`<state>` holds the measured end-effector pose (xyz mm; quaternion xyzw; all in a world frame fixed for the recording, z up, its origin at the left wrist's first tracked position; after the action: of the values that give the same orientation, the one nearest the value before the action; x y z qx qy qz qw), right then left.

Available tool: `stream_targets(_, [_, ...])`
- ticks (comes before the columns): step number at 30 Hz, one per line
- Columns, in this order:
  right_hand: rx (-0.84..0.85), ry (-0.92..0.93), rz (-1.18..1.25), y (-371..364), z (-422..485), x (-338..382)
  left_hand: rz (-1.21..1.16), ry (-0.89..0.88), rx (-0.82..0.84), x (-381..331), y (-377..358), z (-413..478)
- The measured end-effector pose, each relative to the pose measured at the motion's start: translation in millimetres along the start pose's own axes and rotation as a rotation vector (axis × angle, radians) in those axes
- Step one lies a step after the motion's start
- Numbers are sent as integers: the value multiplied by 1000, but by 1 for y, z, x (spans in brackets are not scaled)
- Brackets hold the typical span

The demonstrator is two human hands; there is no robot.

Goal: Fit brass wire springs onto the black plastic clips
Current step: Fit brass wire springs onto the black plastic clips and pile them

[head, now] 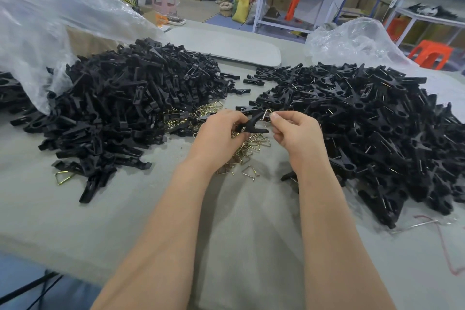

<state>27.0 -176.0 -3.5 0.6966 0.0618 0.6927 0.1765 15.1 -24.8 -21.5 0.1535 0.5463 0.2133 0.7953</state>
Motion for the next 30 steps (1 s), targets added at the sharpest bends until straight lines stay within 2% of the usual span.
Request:
stream_targets(10, [-187, 45, -136, -11, -3, 2, 38, -33, -46, -5, -1, -2])
stream_targets(16, [-94, 16, -234, -5, 1, -1, 48, -38, -49, -5, -1, -2])
stream_targets(23, [-32, 88, -274, -1, -1, 3, 39, -97, -32, -8, 1, -3])
stream_targets(25, [80, 28, -192, 2, 0, 3, 18, -101, -6, -10, 3, -3])
stream_targets(28, [384, -169, 128, 8, -1, 1, -104, -102, 54, -15, 5, -3])
stream_targets(30, [507, -259, 301, 9, -3, -2, -184, -106, 76, -20, 5, -3])
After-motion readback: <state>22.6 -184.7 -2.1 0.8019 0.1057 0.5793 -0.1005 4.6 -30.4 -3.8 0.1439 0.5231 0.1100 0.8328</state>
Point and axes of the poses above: each hand's wrist, its own z-axis towards the middle knuckle, its own y-axis out of the back of the hand, x = y × z, the point moved 2 cm from there along z, towards the middle knuckle, and after that the axes turned 14 degrees about -z, right-handed, at the moved point
